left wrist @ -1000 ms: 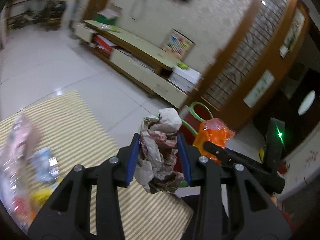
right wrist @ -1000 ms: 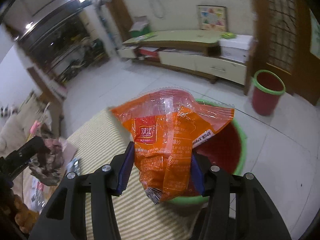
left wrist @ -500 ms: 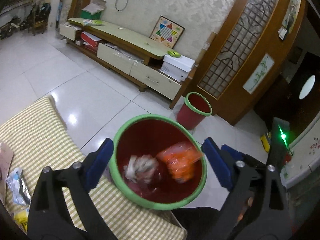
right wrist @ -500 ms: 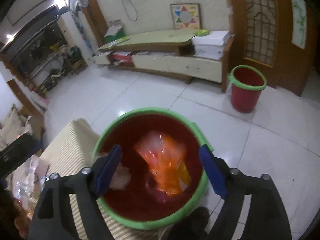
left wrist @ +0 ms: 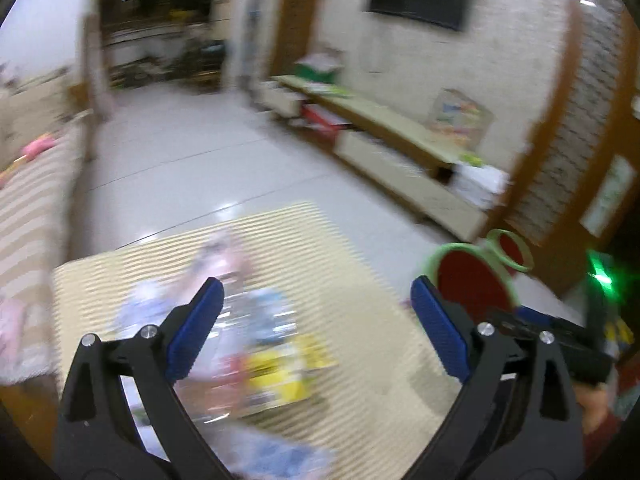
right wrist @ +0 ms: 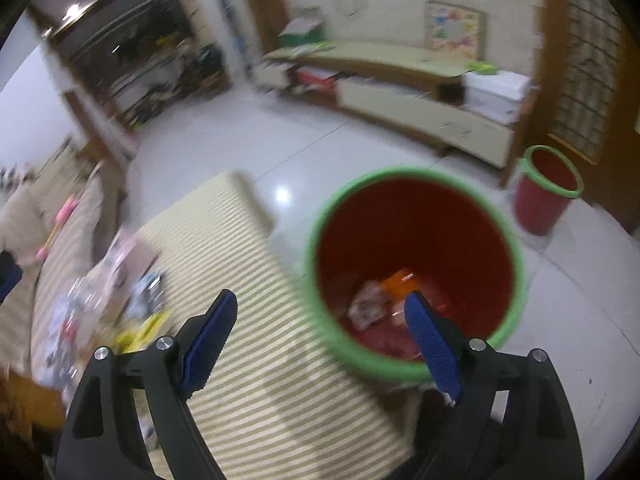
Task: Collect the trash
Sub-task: 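Grasp the white toothpaste box with the left gripper while the right grasps the milk carton, then lift the toothpaste box and milk carton out of the pile with both grippers, then lower both boxes into the green bucket and open both grippers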
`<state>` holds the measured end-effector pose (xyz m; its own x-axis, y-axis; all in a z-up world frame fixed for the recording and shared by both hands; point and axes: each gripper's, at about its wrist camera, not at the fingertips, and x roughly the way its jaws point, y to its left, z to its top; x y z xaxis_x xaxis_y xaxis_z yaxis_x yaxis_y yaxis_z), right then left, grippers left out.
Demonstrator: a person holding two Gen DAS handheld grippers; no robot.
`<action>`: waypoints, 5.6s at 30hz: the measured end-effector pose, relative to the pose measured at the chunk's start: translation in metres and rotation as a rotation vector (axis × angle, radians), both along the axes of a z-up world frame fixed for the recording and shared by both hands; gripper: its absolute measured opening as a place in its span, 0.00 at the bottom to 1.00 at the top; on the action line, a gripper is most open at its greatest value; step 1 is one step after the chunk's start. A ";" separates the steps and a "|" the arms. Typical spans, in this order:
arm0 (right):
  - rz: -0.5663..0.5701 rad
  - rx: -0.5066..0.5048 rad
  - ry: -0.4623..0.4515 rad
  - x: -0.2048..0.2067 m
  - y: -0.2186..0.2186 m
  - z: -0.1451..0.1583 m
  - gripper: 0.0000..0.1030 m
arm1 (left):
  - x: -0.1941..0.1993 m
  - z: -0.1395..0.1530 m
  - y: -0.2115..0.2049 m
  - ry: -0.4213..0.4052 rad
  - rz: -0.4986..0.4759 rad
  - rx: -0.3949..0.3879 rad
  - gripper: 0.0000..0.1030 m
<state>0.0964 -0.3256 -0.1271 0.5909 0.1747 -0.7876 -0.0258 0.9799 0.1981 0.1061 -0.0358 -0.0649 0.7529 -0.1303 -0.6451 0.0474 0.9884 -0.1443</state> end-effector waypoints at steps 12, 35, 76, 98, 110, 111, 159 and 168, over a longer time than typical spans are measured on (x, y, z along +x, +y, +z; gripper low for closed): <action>0.292 -0.103 0.134 -0.018 0.132 -0.025 0.80 | -0.008 -0.068 0.116 0.234 0.188 -0.056 0.89; 0.478 -0.175 0.230 -0.022 0.208 -0.055 0.80 | -0.017 -0.115 0.153 0.264 0.101 -0.449 0.50; 0.593 -0.061 0.254 -0.038 0.239 -0.075 0.61 | -0.019 -0.115 0.189 0.325 0.241 -0.267 0.80; 0.692 -0.223 0.235 -0.049 0.254 -0.106 0.64 | -0.004 -0.167 0.196 0.465 0.289 -0.049 0.79; 0.655 -0.191 0.207 -0.054 0.249 -0.102 0.70 | 0.004 -0.171 0.204 0.433 0.299 -0.003 0.43; 0.657 -0.186 0.212 -0.053 0.250 -0.101 0.70 | 0.004 -0.167 0.202 0.433 0.299 -0.006 0.44; 0.412 0.147 0.041 -0.069 0.112 -0.007 0.53 | -0.037 -0.034 0.049 0.131 0.061 -0.042 0.44; 0.289 0.115 -0.092 -0.062 0.070 0.033 0.53 | -0.033 -0.011 0.027 0.060 -0.017 -0.034 0.44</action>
<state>0.0344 -0.2553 -0.0946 0.5716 0.4304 -0.6986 -0.3223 0.9007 0.2912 0.0734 -0.0084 -0.0758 0.7103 -0.1653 -0.6843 0.0546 0.9820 -0.1806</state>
